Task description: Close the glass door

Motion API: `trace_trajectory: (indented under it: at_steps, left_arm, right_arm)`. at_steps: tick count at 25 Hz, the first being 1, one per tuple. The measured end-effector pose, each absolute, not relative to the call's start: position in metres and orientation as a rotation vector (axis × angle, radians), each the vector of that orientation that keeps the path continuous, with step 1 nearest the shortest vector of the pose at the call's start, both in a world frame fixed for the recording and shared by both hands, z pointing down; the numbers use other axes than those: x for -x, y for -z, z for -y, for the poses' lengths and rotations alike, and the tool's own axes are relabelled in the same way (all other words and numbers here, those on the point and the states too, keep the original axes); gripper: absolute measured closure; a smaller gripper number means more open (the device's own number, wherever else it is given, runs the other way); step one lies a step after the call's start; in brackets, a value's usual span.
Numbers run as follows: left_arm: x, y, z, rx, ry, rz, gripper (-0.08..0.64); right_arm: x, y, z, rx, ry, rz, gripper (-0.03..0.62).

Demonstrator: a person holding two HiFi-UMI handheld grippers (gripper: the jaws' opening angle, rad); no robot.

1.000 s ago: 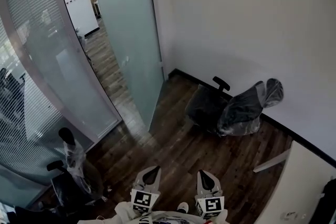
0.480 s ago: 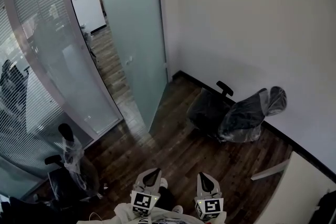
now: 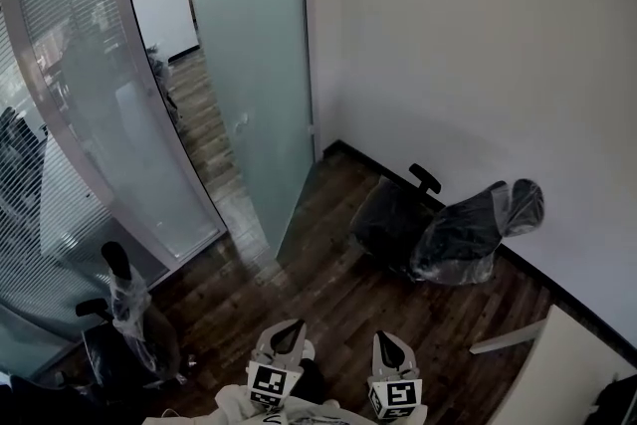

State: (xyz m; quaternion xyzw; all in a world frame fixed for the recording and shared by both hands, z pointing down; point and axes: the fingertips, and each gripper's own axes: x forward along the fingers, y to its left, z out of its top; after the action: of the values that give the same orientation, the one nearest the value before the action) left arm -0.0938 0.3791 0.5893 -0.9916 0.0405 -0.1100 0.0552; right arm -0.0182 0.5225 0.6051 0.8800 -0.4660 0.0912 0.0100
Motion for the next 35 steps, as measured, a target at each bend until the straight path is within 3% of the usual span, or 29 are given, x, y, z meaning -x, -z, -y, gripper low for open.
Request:
trace_trajectory:
  at_steps: [35]
  left_arm:
    - [-0.028,-0.595,-0.162,3.045,0.323,-0.159,0.557]
  right_arm:
    - [-0.1,-0.599,-0.302,-2.608,-0.291,1.507,0.586]
